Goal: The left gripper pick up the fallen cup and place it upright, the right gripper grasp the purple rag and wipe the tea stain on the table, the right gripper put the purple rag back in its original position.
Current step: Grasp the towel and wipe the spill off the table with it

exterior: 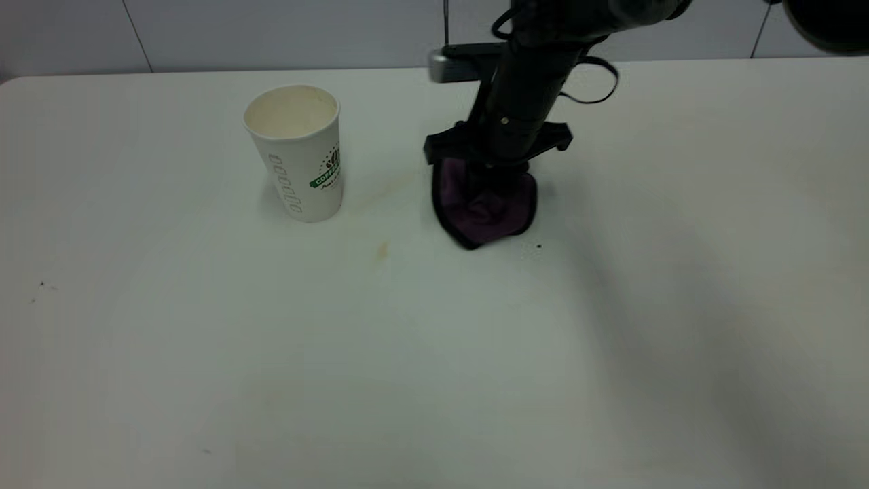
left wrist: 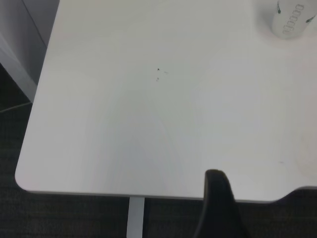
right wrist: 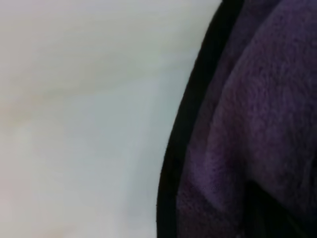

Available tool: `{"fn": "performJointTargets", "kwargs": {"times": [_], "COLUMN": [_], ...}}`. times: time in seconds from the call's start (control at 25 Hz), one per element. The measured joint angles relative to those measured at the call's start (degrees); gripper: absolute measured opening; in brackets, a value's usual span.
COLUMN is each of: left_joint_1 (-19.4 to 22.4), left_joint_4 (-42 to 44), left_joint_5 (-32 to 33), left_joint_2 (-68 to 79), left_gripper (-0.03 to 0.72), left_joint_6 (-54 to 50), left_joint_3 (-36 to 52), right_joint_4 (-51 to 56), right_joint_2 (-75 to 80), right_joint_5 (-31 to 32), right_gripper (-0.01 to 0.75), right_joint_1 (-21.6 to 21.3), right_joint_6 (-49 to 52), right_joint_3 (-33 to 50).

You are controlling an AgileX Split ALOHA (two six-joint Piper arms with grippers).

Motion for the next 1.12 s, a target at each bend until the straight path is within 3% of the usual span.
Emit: {"fn": "performJointTargets", "kwargs": {"times": [0.28, 0.76, 0.92, 1.12], "left_joint_1": [0.0, 0.0, 0.0, 0.0], "left_joint_4": [0.0, 0.05, 0.05, 0.05], "left_joint_5": [0.0, 0.0, 0.0, 0.0], "left_joint_2": [0.0, 0.0, 0.0, 0.0], "left_gripper": [0.524, 0.524, 0.524, 0.524], "left_joint_6": [0.0, 0.0, 0.0, 0.0], "left_joint_3": [0.0, 0.0, 0.0, 0.0], "right_joint_4": [1.8, 2.46, 0.6, -2.76], "right_joint_2": [0.07, 0.07, 0.07, -0.09], "right_joint_5": [0.36, 3.14, 4.48, 8.7], "right_gripper": [0.076, 0.084, 0.089, 0.091], "right_joint_1": [7.63, 9.5, 7.64, -0.72], "right_joint_6": [0.93, 3.95, 6.76, 7.28], "right_joint_3": [0.0, 0.0, -0.12, -0.51]}}
